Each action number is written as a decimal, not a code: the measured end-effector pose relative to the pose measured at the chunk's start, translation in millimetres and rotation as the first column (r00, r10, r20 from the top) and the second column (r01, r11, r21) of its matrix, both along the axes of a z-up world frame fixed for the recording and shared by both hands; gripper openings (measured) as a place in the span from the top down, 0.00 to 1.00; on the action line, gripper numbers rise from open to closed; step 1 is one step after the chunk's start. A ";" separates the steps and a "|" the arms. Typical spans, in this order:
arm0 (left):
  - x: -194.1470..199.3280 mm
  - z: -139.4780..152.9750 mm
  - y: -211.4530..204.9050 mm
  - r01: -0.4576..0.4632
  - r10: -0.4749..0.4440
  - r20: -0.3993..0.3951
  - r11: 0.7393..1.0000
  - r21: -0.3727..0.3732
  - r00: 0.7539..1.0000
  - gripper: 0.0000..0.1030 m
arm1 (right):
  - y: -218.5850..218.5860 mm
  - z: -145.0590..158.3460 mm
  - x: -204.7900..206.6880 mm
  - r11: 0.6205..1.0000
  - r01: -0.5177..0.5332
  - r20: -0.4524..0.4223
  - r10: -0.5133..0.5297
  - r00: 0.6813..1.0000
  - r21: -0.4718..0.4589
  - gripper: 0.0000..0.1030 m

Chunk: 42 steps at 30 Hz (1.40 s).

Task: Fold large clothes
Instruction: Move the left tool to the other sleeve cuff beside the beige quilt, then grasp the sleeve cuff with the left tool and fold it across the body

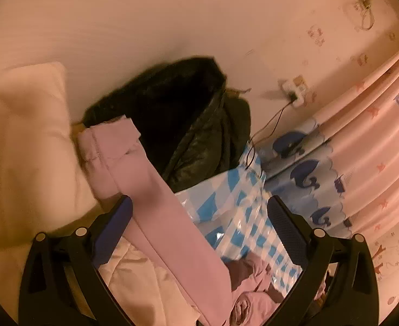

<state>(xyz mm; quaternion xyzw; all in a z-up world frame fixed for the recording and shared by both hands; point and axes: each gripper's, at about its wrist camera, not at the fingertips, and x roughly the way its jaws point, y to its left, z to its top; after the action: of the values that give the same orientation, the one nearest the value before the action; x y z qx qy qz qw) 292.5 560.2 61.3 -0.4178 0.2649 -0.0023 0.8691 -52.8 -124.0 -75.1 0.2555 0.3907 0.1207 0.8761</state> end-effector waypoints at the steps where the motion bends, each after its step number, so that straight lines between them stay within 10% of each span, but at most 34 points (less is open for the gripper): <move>1: -6.9 3.2 -4.1 -0.016 0.016 0.006 0.999 0.047 1.000 0.07 | 0.3 0.0 0.4 1.000 0.000 -0.001 0.000 1.000 0.002 0.05; 4: -8.8 -3.0 -7.6 -0.061 0.076 -0.096 0.987 0.150 0.992 0.32 | 0.1 -0.4 0.9 1.000 0.002 -0.002 -0.001 1.000 0.004 0.05; 8: 1.3 -9.3 -2.1 -0.087 0.109 -0.170 0.987 0.136 0.979 0.31 | -0.2 -0.1 1.0 1.000 0.002 -0.002 -0.002 1.000 0.005 0.05; 16: 11.7 -8.0 -13.1 -0.129 0.248 -0.340 0.933 0.337 0.907 0.35 | -3.8 -0.1 0.4 0.999 0.006 0.001 -0.006 1.000 0.033 0.05; 19: 23.4 -12.0 -11.4 -0.100 0.250 -0.404 0.929 0.357 0.880 0.32 | -3.7 0.2 0.7 0.999 0.008 0.000 -0.008 1.000 0.037 0.05; 22: 35.3 -12.7 -19.0 -0.080 0.212 -0.381 0.939 0.335 0.900 0.07 | -4.0 0.3 0.5 0.999 0.009 0.000 -0.009 1.000 0.037 0.05; 28: 40.6 -16.9 -16.3 -0.149 0.247 -0.333 0.944 0.293 0.910 0.07 | -4.2 0.5 0.6 0.999 0.008 0.000 -0.008 1.000 0.036 0.05; 29: 36.4 -16.0 -15.1 -0.168 0.262 -0.318 0.941 0.293 0.911 0.09 | -4.6 0.5 0.5 0.999 0.009 0.000 -0.009 1.000 0.036 0.05; 31: 26.4 -17.0 -10.5 -0.219 0.305 -0.303 0.933 0.287 0.903 0.64 | -4.6 0.5 0.6 0.999 0.008 0.001 -0.009 1.000 0.038 0.05; 33: 17.1 -21.2 -6.0 -0.227 0.288 -0.271 0.945 0.235 0.919 0.77 | -5.1 0.7 0.5 0.999 0.009 0.001 -0.009 1.000 0.039 0.05; 42: -33.0 43.9 -56.8 -0.176 0.180 0.010 0.947 0.270 0.984 0.87 | -6.5 8.9 0.3 0.997 0.025 -0.019 -0.024 1.000 0.073 0.05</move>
<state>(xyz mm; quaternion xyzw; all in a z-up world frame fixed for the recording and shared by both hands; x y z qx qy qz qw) 259.4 503.4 105.2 -0.3179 0.2303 0.1150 0.9125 -52.5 -130.5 -66.1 0.2931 0.3907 0.1219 0.8641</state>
